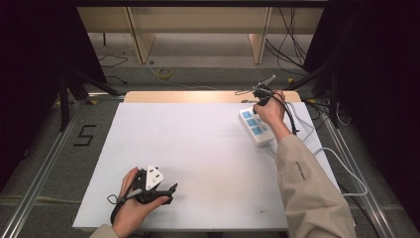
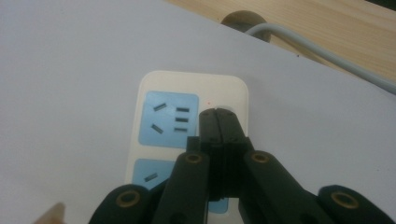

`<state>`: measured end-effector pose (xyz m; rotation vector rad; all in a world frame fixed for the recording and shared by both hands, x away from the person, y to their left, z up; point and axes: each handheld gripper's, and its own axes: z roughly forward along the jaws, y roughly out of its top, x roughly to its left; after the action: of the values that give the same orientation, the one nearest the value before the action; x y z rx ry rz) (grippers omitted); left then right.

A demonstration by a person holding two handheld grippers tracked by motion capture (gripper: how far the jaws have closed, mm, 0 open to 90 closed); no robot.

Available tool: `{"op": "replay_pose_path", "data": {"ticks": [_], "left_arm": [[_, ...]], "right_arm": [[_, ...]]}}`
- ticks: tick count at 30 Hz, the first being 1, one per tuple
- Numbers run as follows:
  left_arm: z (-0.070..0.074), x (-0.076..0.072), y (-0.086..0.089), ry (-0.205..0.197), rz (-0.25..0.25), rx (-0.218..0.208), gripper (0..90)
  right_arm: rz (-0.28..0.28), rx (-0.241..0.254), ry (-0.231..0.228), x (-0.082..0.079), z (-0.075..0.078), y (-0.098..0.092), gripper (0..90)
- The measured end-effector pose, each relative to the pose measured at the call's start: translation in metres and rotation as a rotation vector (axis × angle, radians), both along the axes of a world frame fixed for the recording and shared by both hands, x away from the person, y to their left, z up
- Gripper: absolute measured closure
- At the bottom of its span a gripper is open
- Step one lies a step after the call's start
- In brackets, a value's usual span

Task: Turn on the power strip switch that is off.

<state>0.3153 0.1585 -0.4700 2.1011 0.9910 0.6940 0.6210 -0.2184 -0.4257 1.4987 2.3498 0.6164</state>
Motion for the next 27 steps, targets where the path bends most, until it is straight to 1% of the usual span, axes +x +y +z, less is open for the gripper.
{"op": "replay_pose_path", "data": {"ticks": [3, 7, 13, 17, 20, 21, 22, 24, 25, 27], "left_arm": [[0.000, 0.000, 0.000, 0.001, 0.001, 0.000, 17.7], [0.000, 0.000, 0.000, -0.001, 0.001, 0.001, 17.8], [0.000, 0.000, -0.001, -0.001, 0.000, 0.002, 17.7], [0.000, 0.000, -0.002, -0.003, 0.003, -0.002, 17.7], [0.000, 0.000, -0.002, -0.002, 0.001, 0.001, 17.7], [0.000, 0.000, -0.001, 0.001, -0.003, 0.007, 17.7], [0.000, 0.000, -0.001, 0.001, -0.003, 0.008, 17.7], [0.000, 0.000, -0.002, 0.002, -0.002, 0.008, 17.7], [0.000, 0.000, -0.002, 0.002, -0.002, 0.008, 17.7], [-0.001, 0.001, -0.002, 0.003, -0.003, 0.010, 17.7]], "right_arm": [[0.013, 0.000, -0.009, -0.004, 0.005, 0.002, 90.0], [0.019, 0.009, -0.004, -0.011, 0.009, 0.003, 90.0], [0.038, 0.014, -0.009, -0.024, 0.011, 0.004, 90.0], [0.060, 0.017, -0.013, -0.036, 0.012, 0.004, 90.0], [0.067, 0.027, -0.011, -0.046, 0.012, 0.002, 90.0], [0.066, 0.027, -0.004, -0.049, 0.012, 0.002, 90.0], [0.075, 0.021, -0.009, -0.052, 0.012, 0.001, 90.0], [0.082, 0.035, -0.011, -0.059, 0.012, 0.000, 90.0], [0.087, 0.036, -0.006, -0.062, 0.012, -0.001, 90.0], [0.099, 0.040, -0.009, -0.069, 0.011, -0.003, 90.0]]}}
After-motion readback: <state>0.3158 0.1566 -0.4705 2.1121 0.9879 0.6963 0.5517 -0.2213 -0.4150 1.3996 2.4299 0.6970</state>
